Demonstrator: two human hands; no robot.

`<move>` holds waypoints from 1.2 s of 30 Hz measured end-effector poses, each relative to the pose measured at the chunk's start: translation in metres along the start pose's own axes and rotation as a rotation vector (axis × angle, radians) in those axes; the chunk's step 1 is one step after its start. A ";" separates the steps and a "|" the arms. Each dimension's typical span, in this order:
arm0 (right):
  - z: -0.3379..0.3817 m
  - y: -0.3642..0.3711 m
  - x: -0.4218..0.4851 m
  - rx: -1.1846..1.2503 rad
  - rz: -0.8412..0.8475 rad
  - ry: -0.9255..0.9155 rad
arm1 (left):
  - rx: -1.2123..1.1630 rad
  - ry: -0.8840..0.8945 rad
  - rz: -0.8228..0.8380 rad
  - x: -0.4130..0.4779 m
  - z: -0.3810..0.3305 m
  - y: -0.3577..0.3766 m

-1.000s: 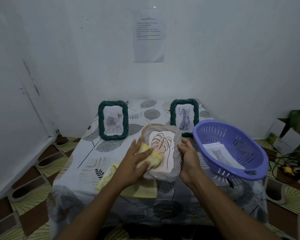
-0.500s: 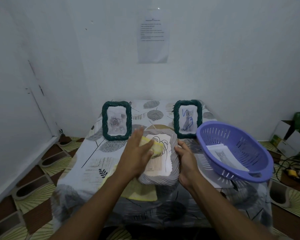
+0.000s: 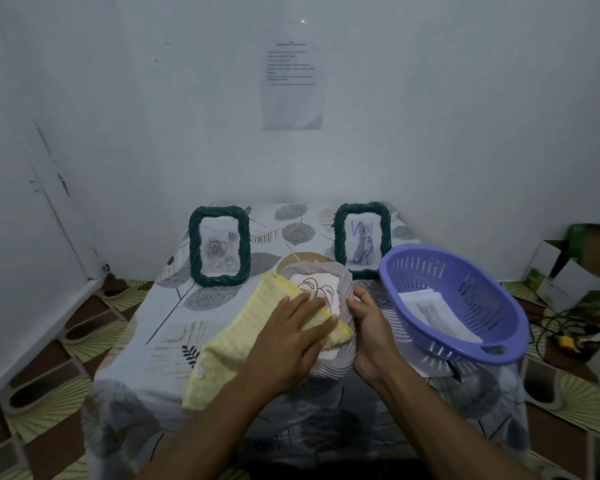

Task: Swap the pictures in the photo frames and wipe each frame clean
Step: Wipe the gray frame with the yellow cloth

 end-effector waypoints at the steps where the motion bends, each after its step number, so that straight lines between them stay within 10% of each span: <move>1: -0.002 0.001 -0.001 0.002 0.008 0.004 | 0.009 -0.031 -0.010 0.002 0.004 0.000; 23: -0.023 -0.006 -0.013 -0.033 -0.020 0.055 | 0.121 -0.135 0.068 0.012 0.009 0.005; 30: -0.012 -0.018 0.001 -0.063 -0.083 0.016 | 0.037 0.084 0.117 -0.021 0.021 0.009; 36: -0.015 -0.011 -0.001 -0.077 -0.056 -0.007 | -0.239 -0.400 -0.134 -0.007 0.050 -0.006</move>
Point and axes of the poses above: each hand's wrist, its own x-axis towards the middle knuckle, its own y-axis out of the palm, z = x × y, the point moved 5 cm from there along x, towards the middle knuckle, and after that the axes turned 13 degrees about -y, right-handed, at the moved point
